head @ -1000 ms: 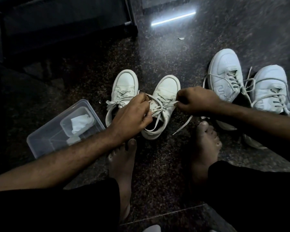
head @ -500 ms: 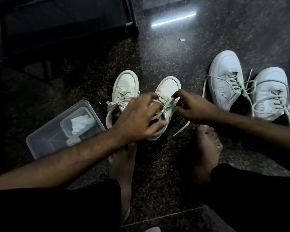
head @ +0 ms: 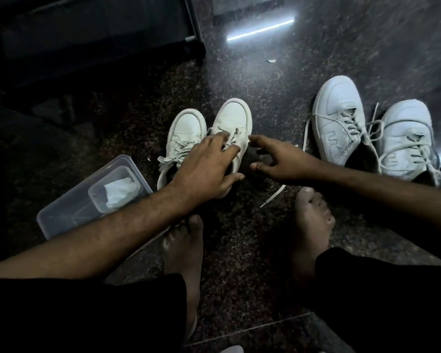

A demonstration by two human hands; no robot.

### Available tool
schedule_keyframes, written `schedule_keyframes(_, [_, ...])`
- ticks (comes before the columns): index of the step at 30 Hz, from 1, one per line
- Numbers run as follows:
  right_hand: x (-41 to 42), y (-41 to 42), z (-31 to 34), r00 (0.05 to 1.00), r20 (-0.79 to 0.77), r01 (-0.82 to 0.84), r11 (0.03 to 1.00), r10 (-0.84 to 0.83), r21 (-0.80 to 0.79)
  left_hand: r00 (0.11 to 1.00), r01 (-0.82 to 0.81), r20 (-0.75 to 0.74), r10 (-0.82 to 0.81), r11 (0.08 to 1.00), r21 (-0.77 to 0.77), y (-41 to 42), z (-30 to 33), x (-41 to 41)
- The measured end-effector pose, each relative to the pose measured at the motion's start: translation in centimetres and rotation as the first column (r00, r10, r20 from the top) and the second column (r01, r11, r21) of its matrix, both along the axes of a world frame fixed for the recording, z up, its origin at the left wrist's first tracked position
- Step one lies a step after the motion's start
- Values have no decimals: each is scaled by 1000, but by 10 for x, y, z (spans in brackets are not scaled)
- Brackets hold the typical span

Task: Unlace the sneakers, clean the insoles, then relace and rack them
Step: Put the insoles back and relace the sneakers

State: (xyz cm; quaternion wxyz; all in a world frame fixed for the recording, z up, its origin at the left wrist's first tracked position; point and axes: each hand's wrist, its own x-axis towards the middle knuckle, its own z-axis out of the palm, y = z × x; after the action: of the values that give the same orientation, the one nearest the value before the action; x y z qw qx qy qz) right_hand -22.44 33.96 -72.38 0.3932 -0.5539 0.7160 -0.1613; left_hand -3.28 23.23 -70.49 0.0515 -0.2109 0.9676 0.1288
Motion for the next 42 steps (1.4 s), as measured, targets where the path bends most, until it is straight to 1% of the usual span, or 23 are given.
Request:
schedule_keyframes(4, [-18, 20, 1, 984, -178, 12, 997, -24, -70, 997, 25, -67, -32, 995, -98, 12, 4, -18])
schedule_keyframes(7, [-35, 42, -1, 959, -279, 22, 996, -46, -86, 990, 81, -105, -90, 993, -91, 23, 10, -41])
schedule_keyframes(13, [-61, 74, 5, 918, -378, 90, 991, -122, -104, 983, 163, -73, -168, 984, -76, 44, 15, -67])
schedule_keyframes(17, [-78, 83, 8, 888, -435, 107, 987, -147, -117, 986, 153, -56, -154, 988, -30, 48, 19, -83])
schedule_keyframes(21, [-95, 88, 11, 880, -454, 78, 986, -137, -147, 987, 154, -58, -152, 988, 27, 54, 23, -103])
schedule_keyframes(24, [-110, 93, 15, 833, -523, 87, 976, -181, -200, 983, 178, -59, -173, 981, 78, 59, 23, -117])
schedule_keyframes(26, [-118, 98, 17, 789, -569, 133, 969, -231, -209, 985, 167, -62, -159, 974, 153, 64, 22, -128])
schedule_keyframes(28, [-123, 105, 18, 769, -566, 231, 955, -295, -184, 989, 143, -61, -132, 956, 257, 72, 21, -135])
schedule_keyframes(30, [-123, 112, 17, 799, -512, 298, 947, -315, -119, 987, 161, -70, -146, 934, 320, 79, 18, -138])
schedule_keyframes(32, [-118, 121, 16, 833, -481, 297, 954, -273, -26, 976, 219, -82, -203, 916, 335, 85, 15, -136])
schedule_keyframes(34, [-116, 126, 12, 825, -510, 296, 955, -243, 22, 965, 263, -65, -256, 907, 328, 91, 13, -132])
schedule_keyframes(36, [-122, 125, 5, 799, -537, 323, 946, -269, 6, 965, 259, -46, -259, 909, 327, 94, 11, -129])
schedule_keyframes(39, [-135, 117, 5, 782, -561, 344, 938, -271, 26, 979, 202, -47, -199, 911, 360, 90, 10, -125])
schedule_keyframes(40, [-137, 113, 8, 779, -569, 330, 944, -264, 14, 984, 180, -55, -172, 909, 376, 87, 10, -123])
schedule_keyframes(42, [-136, 104, 17, 761, -579, 314, 947, -291, -63, 990, 136, -88, -109, 904, 405, 81, 8, -120])
